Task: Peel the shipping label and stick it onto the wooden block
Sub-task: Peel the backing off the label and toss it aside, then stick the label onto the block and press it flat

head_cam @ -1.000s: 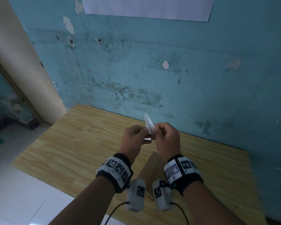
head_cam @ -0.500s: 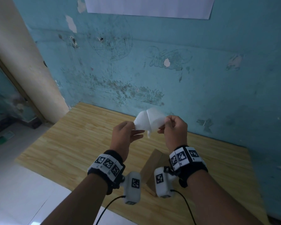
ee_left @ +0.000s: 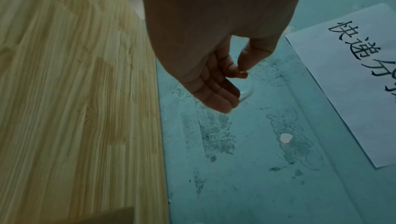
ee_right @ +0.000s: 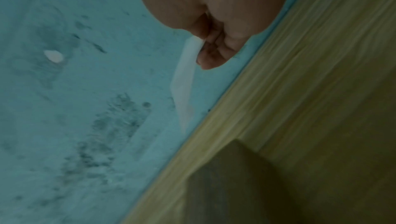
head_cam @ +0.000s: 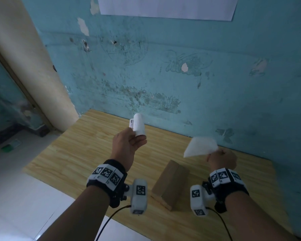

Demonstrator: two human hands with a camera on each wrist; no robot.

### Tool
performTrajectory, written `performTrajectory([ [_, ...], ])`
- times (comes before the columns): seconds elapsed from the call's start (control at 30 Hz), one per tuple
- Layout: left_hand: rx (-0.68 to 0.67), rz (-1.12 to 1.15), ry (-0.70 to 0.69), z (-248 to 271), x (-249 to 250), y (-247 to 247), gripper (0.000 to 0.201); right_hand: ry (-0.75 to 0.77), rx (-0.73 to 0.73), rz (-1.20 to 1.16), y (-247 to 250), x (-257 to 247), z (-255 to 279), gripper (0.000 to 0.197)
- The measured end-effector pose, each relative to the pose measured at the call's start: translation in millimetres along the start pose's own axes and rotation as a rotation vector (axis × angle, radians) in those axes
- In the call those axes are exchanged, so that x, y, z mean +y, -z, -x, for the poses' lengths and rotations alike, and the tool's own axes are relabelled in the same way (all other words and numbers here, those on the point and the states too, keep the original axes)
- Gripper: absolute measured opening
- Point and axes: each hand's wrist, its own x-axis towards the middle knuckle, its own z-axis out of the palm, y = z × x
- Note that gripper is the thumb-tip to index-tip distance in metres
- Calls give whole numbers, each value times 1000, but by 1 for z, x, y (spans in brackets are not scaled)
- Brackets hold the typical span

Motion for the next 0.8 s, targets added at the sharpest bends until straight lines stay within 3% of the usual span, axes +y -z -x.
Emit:
performTrajectory([
  [0.3,-68,-167,22,4,-19,-15,14,-232,-54,169,10,15,-10,42],
  [0.33,-75,-175,29,5,-22,-16,13,-183,-39,215,6,12,-5,45],
  [0.4,-85,-185,45,6,-27,-20,13,104,-54,212,-2,6,13,52],
  [0.5,-79,-203,74,7,-34,-28,11,670,-269,100,-11,-5,57,48],
  [0.57,-70,-229,87,9,-38,-32,10,896,-410,62,-19,-13,79,41],
  [0.67,-65,-303,95,11,-42,-36,14,1008,-516,23,-27,-25,96,43],
  [0.8,-73,-338,113,11,-44,-35,19,1011,-538,5,-33,-28,98,39],
])
